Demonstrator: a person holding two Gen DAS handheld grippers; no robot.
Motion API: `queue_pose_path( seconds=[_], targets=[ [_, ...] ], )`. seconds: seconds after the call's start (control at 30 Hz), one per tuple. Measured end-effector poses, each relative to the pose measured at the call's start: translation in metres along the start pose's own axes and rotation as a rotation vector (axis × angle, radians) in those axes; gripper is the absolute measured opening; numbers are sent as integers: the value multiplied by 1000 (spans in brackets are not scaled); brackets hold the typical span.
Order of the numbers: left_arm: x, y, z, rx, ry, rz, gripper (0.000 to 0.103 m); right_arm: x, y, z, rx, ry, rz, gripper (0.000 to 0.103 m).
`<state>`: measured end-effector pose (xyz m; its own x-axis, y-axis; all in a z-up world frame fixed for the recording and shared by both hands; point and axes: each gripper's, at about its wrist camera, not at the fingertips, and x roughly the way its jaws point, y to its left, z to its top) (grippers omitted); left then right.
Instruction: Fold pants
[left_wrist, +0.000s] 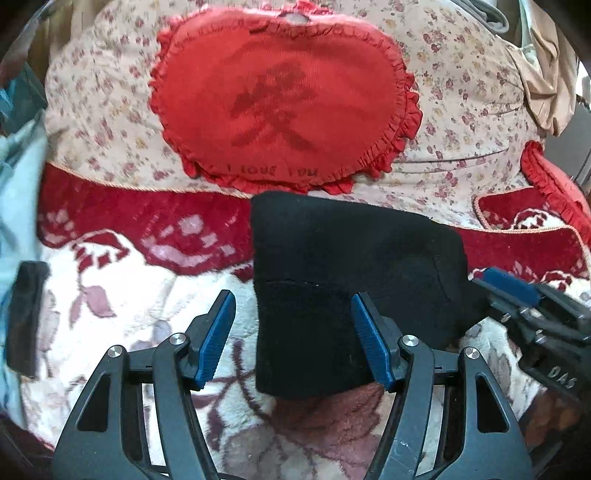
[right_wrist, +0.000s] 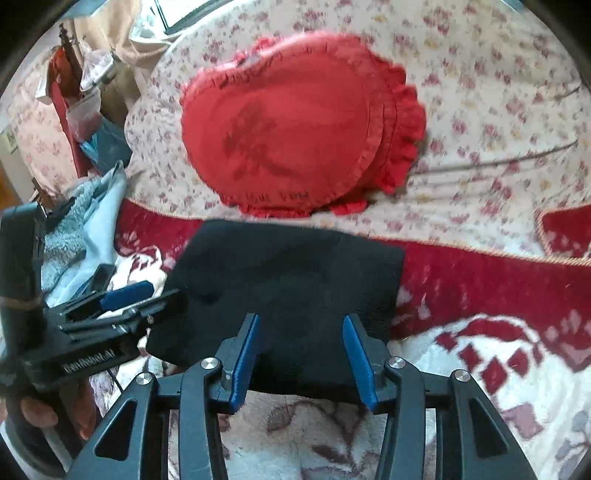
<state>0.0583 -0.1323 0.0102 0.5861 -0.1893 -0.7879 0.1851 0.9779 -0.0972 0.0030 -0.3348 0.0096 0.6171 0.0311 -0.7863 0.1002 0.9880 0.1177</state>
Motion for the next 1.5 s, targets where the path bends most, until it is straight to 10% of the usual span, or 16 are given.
queue_pose_path(
  seconds=[1.5],
  targets=[
    [-69, -4, -26, -6, -114, 59, 65, -57, 34, -13, 5, -62, -16, 46]
  ],
)
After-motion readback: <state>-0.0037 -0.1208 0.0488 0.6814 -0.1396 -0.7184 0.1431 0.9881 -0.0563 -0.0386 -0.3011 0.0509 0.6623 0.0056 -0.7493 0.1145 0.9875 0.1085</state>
